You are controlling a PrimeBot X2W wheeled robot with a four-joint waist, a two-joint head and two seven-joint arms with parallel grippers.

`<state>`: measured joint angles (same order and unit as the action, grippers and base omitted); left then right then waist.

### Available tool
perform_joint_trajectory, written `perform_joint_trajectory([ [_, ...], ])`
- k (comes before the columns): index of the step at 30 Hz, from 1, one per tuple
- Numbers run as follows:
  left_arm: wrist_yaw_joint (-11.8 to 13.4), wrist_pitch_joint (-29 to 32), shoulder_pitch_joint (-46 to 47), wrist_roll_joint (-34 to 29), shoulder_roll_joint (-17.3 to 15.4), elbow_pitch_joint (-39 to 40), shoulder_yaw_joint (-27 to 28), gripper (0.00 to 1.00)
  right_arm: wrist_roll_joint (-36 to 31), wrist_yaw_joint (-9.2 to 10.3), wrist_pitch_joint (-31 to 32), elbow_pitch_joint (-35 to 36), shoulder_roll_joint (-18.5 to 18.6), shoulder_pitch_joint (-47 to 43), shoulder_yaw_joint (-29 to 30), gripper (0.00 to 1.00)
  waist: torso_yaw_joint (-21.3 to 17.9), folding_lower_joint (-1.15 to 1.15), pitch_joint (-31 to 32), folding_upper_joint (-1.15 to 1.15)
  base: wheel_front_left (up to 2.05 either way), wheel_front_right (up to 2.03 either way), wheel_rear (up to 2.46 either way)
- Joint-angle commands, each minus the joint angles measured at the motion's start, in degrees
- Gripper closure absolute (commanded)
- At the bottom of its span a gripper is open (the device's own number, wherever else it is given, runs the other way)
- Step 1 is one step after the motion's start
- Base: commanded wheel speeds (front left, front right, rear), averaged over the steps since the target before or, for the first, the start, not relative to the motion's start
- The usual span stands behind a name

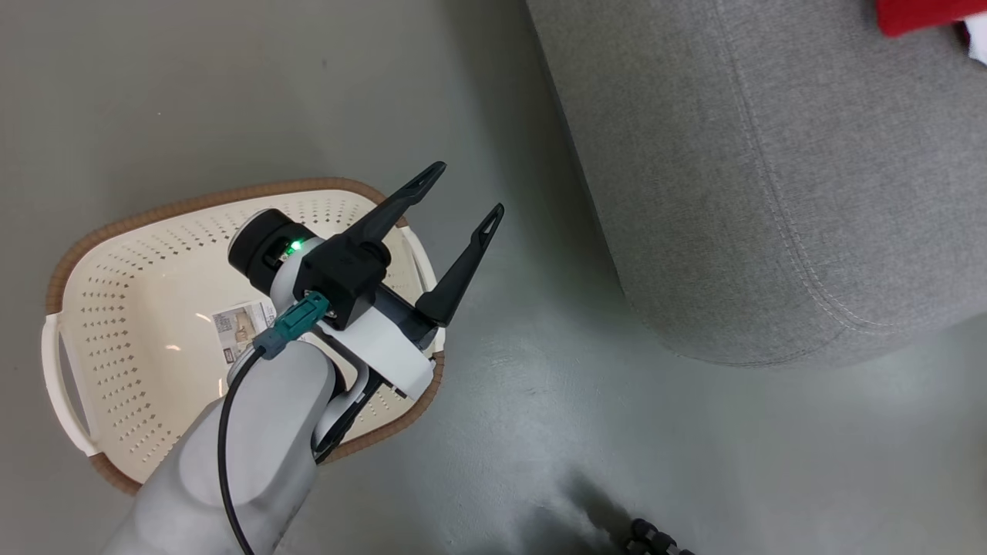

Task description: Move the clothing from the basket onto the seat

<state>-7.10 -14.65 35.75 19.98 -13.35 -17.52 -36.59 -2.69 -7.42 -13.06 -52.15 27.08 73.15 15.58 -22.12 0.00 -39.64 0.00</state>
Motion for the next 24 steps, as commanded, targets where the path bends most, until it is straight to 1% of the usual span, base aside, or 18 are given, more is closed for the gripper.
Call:
perform_joint_trajectory([
  [1, -0.4, -0.2, 1.0, 0.5, 0.1, 0.8, 1.0, 0.0, -0.5, -0.07, 0.5, -0.4, 0.8, -0.2, -0.2, 1.0, 0.9, 0.0, -0.4, 0.0, 0.0, 0.0, 0.0],
  [5, -0.4, -0.3, 0.8, 1.1, 0.5, -0.1, 1.1, 0.0, 1.6, -0.07, 1.2, -6.6, -1.7, -1.2, -2.2, 1.0, 1.9, 0.0, -0.6, 0.0, 0.0, 0.0, 0.0],
  [8, -0.4, -0.3, 0.8, 1.2, 0.7, -0.6, 1.4, 0.0, 3.2, -0.07, 0.3, -9.6, -2.9, -2.5, -4.0, 1.0, 2.6, 0.0, -0.5, 0.0, 0.0, 0.0, 0.0],
  [9, -0.4, -0.3, 0.8, 1.2, 0.8, -0.6, 1.5, 0.0, 3.7, -0.07, -0.1, -10.3, -3.3, -3.1, -4.9, 0.8, 2.8, 0.0, -0.3, 0.0, 0.0, 0.0, 0.0],
  [10, -0.4, -0.3, 0.8, 1.2, 0.9, -0.6, 1.7, 0.0, 4.4, -0.07, -0.5, -10.8, -4.0, -3.8, -6.2, 0.04, 3.0, 0.0, -0.1, 0.0, 0.0, 0.0, 0.0],
  [11, -0.4, -0.3, 0.8, 1.2, 0.9, -0.6, 2.0, 0.0, 4.9, -0.07, -0.7, -11.4, -4.3, -4.6, -7.5, 0.0, 3.2, 0.0, 0.1, 0.0, 0.0, 0.0, 0.0],
  [14, -0.3, -0.3, 0.4, 1.0, 1.4, -0.3, 3.1, 0.0, 7.0, -0.07, -1.5, -11.7, -5.0, -7.1, -10.9, 0.0, 3.7, 0.0, 1.0, 0.0, 0.0, 0.0, 0.0],
  [17, -0.2, -0.3, -0.6, 0.9, 1.9, -0.1, 4.4, 0.0, 9.1, -0.07, -1.8, -10.5, -5.8, -10.0, -14.6, 0.0, 4.1, 0.0, 1.9, 0.0, 0.0, 0.0, 0.0],
  [19, -0.1, -0.3, -1.3, 0.7, 2.2, 0.0, 5.5, 0.0, 10.9, -0.07, -1.9, -8.2, -6.3, -12.1, -17.2, 0.0, 4.4, 0.0, 2.7, 0.0, 0.0, 0.0, 0.0],
  [22, 0.2, -0.3, -2.4, 0.4, 2.8, 0.3, 7.6, 0.0, 13.3, -0.07, -1.9, -2.8, -6.4, -16.2, -21.0, 0.0, 5.0, 0.0, 4.2, 0.0, 0.0, 0.0, 0.0],
  [23, 0.2, -0.3, -2.4, 0.4, 2.8, 0.3, 7.6, 0.0, 13.3, -0.07, -1.9, -2.8, -6.4, -16.2, -21.0, 0.0, 5.0, 0.0, 4.2, 0.0, 0.0, 0.0, 0.0],
  [24, 0.3, -0.3, -2.8, 0.2, 3.1, 0.4, 8.4, 0.0, 14.2, -0.07, -1.9, -0.9, -6.4, -17.6, -21.7, 0.0, 5.3, 0.0, 4.8, 0.0, 0.0, 0.0, 0.0],
])
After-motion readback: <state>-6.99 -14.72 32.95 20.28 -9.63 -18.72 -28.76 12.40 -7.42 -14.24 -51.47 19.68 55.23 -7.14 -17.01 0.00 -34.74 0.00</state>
